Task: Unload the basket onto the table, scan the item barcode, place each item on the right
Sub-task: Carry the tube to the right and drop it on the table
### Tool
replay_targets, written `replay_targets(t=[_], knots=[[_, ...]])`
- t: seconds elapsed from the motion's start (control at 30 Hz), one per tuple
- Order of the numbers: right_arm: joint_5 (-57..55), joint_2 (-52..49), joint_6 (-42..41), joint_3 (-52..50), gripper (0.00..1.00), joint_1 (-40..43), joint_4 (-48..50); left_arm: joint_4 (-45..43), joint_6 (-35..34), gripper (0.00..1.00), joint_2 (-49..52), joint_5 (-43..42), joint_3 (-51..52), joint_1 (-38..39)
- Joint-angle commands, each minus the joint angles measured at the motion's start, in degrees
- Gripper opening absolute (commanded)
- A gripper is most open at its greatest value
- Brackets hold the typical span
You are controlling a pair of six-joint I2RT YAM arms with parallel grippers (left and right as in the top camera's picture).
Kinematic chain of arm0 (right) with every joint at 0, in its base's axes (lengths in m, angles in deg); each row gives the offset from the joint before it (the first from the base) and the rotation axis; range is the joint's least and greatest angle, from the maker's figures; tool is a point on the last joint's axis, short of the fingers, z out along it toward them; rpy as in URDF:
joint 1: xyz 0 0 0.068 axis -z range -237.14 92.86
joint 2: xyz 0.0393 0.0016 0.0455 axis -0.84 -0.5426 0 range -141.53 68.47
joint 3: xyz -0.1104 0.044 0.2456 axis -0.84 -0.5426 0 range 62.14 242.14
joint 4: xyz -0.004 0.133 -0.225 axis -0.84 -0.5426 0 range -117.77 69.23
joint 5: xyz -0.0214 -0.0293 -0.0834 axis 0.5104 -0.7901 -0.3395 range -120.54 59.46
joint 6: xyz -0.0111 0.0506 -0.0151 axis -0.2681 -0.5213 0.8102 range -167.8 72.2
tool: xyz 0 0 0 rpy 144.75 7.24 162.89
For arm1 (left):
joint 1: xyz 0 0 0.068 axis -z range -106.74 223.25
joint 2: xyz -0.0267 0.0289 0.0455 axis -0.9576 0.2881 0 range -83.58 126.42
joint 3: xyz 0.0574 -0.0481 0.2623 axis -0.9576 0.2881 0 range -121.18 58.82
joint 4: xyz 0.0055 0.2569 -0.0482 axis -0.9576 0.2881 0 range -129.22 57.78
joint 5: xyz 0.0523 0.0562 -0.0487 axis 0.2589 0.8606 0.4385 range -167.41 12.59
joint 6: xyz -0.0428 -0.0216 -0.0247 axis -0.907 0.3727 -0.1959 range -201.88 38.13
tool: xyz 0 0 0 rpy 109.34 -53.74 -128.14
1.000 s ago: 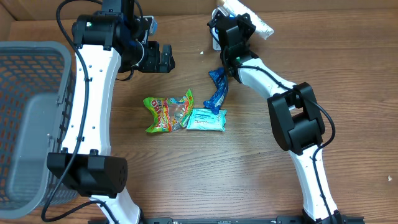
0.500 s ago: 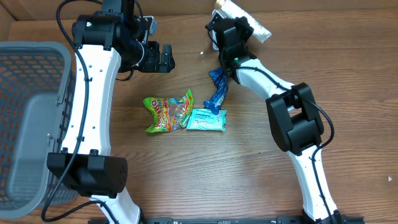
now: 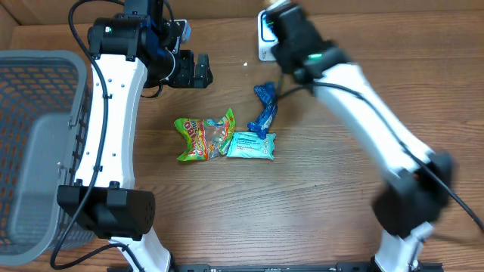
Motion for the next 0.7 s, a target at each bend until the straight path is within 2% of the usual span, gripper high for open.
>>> replay_targets(t=[0.0,0.13,0.27,0.47,0.67], knots=[[15.06,6.34,-17.29,1.46,0.04,6.01,-7.23,0.0,1.09,1.0,-0.26,0.15,-0.96,0.42],[17.84,5.86,-24.02,0.76,0.04,13.31,-21.31,0.0,1.09,1.0,-0.26,0.17,-0.96,0.42],[20.55,5.62,-24.92,-4.39,0.04,18.82,-25.0,0.0,1.09,1.0,-0.26,0.15,-0.96,0.42],[22.01,5.57,-23.85,-15.61,0.04,26.32,-17.88,0.0,1.09,0.99,-0.26,0.17,-0.96,0.42],[33.09,5.57,-24.81,-26.1,0.04,35.28,-6.34,0.0,1.09,0.99,-0.26,0.15,-0.96,0.42]])
